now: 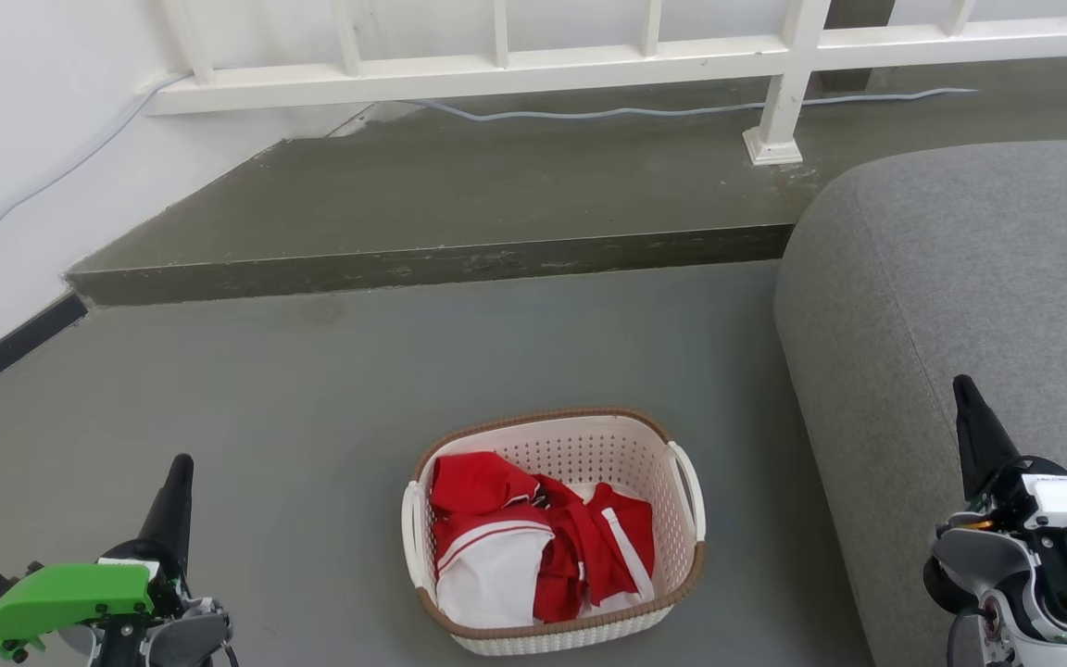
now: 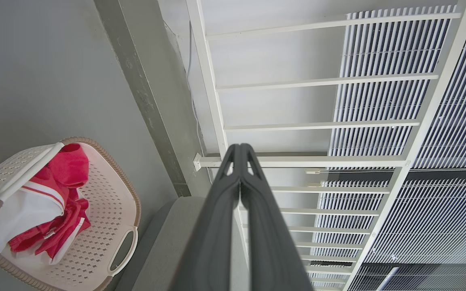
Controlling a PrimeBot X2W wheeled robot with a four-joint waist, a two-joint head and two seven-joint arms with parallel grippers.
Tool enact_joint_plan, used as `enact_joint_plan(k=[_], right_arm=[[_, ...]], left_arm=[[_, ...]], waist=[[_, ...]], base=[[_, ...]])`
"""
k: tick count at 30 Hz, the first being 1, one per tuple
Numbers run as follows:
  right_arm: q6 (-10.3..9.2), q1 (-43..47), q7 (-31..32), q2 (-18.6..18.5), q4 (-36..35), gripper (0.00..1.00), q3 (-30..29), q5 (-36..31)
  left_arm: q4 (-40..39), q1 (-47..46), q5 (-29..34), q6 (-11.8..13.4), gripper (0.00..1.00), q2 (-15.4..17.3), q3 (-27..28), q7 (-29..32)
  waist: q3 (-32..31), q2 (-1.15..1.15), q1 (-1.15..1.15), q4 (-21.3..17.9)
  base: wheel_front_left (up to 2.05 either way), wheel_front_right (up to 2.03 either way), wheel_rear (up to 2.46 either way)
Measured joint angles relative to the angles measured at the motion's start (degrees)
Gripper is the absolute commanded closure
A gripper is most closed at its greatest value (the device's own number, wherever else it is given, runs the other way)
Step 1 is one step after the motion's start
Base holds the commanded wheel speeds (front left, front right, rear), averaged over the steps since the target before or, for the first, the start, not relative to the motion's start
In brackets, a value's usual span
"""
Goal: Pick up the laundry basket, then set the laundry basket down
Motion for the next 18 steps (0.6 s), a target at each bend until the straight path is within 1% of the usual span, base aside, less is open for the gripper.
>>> enact_joint_plan(k=[18], right_arm=[[0.0, 0.0, 0.0, 0.0, 0.0, 1.0, 0.0, 0.0]], left_arm=[[0.2, 0.0, 0.0, 0.0, 1.0, 0.0, 0.0, 0.0]], waist=[[0.0, 0.0, 0.0, 0.0]], base=[[0.0, 0.0, 0.0]])
